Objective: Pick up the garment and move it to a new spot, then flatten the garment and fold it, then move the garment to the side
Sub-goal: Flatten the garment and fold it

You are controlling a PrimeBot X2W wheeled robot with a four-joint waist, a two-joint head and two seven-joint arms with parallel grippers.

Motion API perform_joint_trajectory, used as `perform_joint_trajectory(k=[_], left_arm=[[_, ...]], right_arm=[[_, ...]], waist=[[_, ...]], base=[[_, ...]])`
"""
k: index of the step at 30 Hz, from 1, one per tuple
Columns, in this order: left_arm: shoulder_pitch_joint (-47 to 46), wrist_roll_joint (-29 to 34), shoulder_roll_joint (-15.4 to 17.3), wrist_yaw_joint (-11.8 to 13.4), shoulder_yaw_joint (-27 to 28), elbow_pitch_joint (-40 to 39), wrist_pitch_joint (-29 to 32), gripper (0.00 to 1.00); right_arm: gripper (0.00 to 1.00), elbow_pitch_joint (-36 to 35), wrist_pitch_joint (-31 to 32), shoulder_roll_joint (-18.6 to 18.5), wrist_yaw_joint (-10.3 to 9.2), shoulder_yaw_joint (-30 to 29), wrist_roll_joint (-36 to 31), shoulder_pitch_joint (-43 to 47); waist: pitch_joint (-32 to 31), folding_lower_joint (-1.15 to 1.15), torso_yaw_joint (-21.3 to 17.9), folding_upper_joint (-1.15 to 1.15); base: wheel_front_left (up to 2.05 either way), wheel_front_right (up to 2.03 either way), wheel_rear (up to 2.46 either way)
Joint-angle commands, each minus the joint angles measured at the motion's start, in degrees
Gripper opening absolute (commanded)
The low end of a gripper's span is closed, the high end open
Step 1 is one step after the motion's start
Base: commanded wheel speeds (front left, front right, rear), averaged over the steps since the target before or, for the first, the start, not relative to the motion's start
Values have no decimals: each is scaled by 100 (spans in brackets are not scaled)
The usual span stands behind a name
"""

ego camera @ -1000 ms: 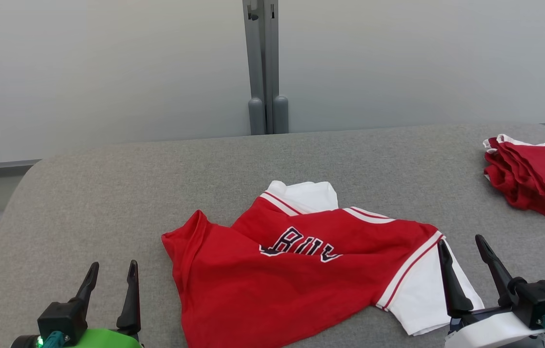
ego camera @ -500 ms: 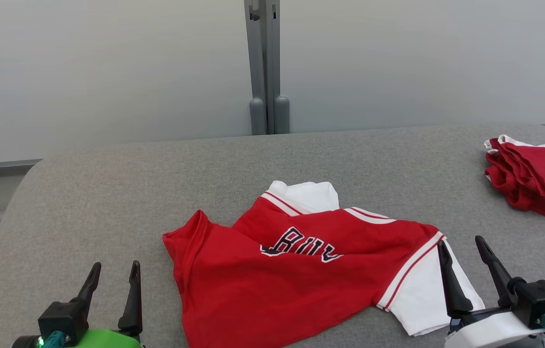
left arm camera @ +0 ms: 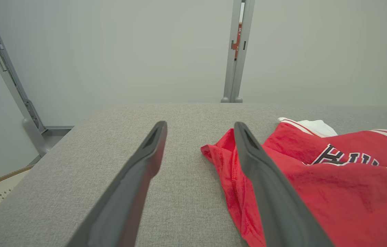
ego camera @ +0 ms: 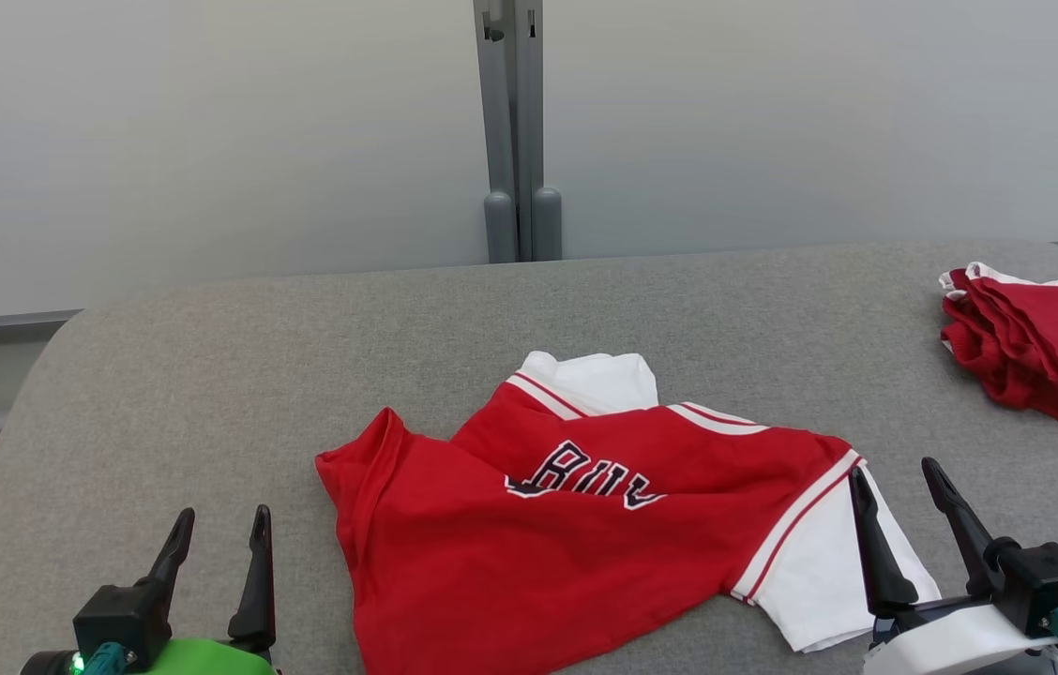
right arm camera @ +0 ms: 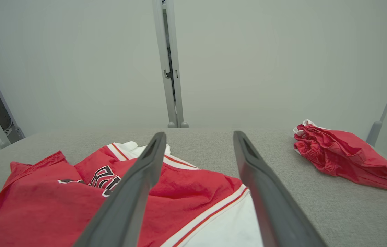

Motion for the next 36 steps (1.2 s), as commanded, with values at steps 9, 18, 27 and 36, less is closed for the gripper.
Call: perform_joint_trajectory(k=[9, 18, 27, 36], left_arm=[[89, -84, 71, 58, -37, 7, -16, 100], [87, -131, 93, 96, -66, 28, -43, 100], [107, -157, 113, 112, -107, 23, -48, 100], [193, -171, 57, -17, -337, 203, 32, 100]], right_arm=[[100, 6, 10, -1, 0, 8, -25, 72], [100, 59, -6, -22, -1, 17, -4, 40], [100, 23, 18, 1, -1, -1, -34, 70], [100, 178, -20, -29, 0, -54, -5, -24]], waist=[[-11, 0, 7, 0], [-20, 0, 4, 0], [-24, 0, 11, 0], [12, 0, 21, 0]], base=[[0, 0, 0], [0, 0, 0], [0, 0, 0], [0, 0, 0]])
